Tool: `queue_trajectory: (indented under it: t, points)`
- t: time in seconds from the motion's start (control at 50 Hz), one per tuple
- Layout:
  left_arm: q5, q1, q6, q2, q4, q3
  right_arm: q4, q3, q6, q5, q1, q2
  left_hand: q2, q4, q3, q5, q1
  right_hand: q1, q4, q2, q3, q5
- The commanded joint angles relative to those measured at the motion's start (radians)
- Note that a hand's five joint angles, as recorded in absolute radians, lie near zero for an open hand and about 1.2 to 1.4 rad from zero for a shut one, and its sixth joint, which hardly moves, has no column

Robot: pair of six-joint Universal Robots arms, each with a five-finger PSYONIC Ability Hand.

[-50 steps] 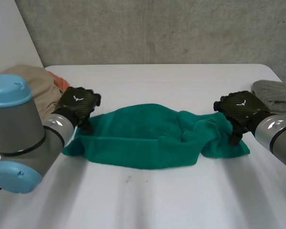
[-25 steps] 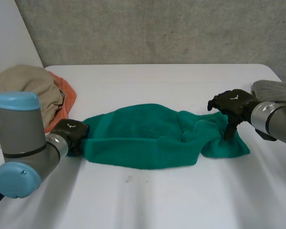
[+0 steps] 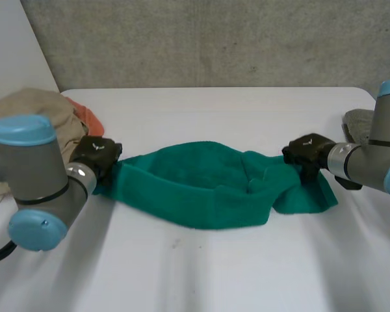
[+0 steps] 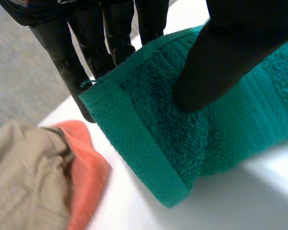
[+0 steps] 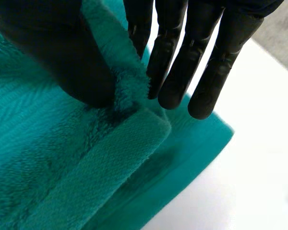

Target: Fold the laundry.

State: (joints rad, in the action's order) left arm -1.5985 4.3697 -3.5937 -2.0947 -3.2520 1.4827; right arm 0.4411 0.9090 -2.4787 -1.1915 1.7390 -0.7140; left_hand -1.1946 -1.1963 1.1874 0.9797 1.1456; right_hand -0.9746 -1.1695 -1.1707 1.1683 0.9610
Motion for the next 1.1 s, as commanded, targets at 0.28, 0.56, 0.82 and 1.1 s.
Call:
queue_trajectory:
  t: [0.28, 0.56, 0.82, 1.1]
  points:
    - [-0.009, -0.001, -0.062, -0.041, -0.581, -0.548, -1.114, -0.051, -0.289, -0.214, 0.011, -0.217, -0.202, -0.2, 0.209, 0.242, 0.251, -0.422, -0.227, -0.226, 0.228, 0.261]
    - [-0.008, 0.013, 0.053, 0.065, -0.623, -0.193, -1.113, 0.212, -0.315, -0.057, 0.002, -0.288, -0.202, -0.2, 0.209, 0.242, 0.251, -0.422, -0.227, -0.226, 0.228, 0.261]
    - [0.068, -0.001, 0.041, 0.102, -0.603, 0.264, -1.098, 0.74, -0.235, 0.133, -0.118, -0.292, -0.202, -0.2, 0.209, 0.242, 0.251, -0.422, -0.227, -0.226, 0.228, 0.261]
    - [0.069, -0.004, 0.047, 0.237, -0.514, 0.387, -0.751, 0.86, -0.008, 0.213, -0.207, -0.466, -0.202, -0.2, 0.209, 0.242, 0.251, 0.352, 0.547, 0.548, -0.546, -0.513]
